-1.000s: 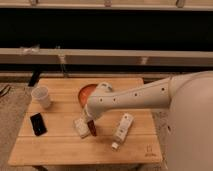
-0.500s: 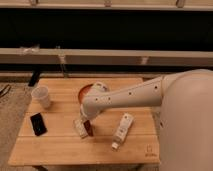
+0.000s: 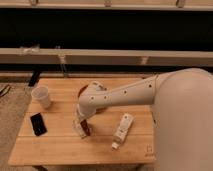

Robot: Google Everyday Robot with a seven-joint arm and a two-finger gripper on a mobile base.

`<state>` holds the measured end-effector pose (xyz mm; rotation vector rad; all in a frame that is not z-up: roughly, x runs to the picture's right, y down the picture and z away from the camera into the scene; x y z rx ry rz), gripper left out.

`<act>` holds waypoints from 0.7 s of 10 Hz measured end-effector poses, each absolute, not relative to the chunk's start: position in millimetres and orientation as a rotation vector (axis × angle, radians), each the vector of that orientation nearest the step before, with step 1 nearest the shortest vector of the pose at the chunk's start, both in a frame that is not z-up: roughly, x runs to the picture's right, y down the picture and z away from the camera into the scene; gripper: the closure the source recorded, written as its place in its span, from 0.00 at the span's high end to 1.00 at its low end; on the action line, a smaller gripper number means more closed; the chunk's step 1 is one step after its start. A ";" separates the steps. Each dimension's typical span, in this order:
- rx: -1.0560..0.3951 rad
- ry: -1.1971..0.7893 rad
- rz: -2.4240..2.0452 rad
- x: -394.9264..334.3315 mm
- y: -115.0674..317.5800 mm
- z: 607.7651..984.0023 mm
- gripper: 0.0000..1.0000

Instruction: Place the pepper on the white sponge

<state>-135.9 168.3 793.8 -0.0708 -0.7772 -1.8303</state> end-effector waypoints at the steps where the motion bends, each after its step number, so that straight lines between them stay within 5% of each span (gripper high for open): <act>1: -0.068 -0.779 -1.833 -138.5 167.8 794.6 0.00; 5: -0.057 -0.782 -1.837 -148.1 166.5 799.4 0.02; 7: -0.058 -0.781 -1.832 -150.0 167.5 802.6 0.20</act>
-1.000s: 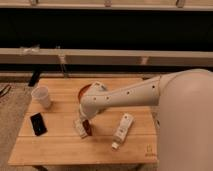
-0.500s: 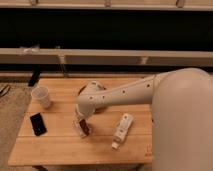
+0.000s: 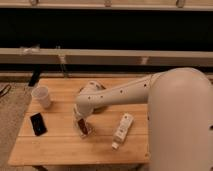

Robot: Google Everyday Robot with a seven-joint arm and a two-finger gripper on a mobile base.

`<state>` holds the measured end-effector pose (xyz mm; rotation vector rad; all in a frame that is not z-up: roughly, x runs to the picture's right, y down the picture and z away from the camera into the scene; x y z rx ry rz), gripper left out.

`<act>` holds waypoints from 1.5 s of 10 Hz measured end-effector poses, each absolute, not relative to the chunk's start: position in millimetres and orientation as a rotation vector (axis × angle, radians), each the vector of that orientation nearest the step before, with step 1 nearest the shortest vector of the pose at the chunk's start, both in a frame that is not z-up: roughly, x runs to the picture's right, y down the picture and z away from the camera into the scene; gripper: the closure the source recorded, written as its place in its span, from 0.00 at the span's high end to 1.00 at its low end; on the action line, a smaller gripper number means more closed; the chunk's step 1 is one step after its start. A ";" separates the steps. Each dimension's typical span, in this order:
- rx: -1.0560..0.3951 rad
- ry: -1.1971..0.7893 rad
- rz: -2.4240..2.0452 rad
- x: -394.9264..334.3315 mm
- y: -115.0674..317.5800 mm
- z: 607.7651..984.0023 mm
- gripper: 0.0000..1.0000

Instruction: Place the pepper on the white sponge

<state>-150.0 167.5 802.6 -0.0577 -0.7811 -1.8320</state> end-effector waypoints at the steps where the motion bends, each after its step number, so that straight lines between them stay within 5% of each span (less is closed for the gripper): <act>1: -0.059 -0.781 -1.830 -150.1 167.9 803.9 0.30; 6: -0.081 -0.790 -1.826 -145.3 172.7 807.5 0.79; 15: -0.084 -0.782 -1.809 -140.1 166.6 809.3 0.80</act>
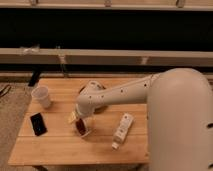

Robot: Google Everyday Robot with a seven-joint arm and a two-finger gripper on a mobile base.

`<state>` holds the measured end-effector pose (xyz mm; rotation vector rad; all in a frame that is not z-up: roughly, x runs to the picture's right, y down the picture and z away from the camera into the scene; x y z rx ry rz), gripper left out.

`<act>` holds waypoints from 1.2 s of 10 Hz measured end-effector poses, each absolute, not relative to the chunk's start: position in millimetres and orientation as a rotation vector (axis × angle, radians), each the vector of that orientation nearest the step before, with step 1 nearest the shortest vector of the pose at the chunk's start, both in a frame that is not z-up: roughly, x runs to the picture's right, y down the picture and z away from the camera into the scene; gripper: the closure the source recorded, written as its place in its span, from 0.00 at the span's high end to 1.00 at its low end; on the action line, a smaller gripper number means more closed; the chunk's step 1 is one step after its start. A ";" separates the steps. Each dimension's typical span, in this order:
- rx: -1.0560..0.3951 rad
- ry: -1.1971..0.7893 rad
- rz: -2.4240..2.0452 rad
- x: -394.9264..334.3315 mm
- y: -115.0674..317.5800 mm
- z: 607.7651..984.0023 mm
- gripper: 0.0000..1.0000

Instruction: Place the pepper on the white sponge

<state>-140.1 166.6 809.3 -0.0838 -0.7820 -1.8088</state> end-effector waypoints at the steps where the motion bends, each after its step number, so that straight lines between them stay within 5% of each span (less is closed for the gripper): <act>1: -0.084 -0.779 -1.803 -137.5 163.4 810.3 0.80; 12: -0.072 -0.754 -1.747 -120.3 127.1 814.4 0.80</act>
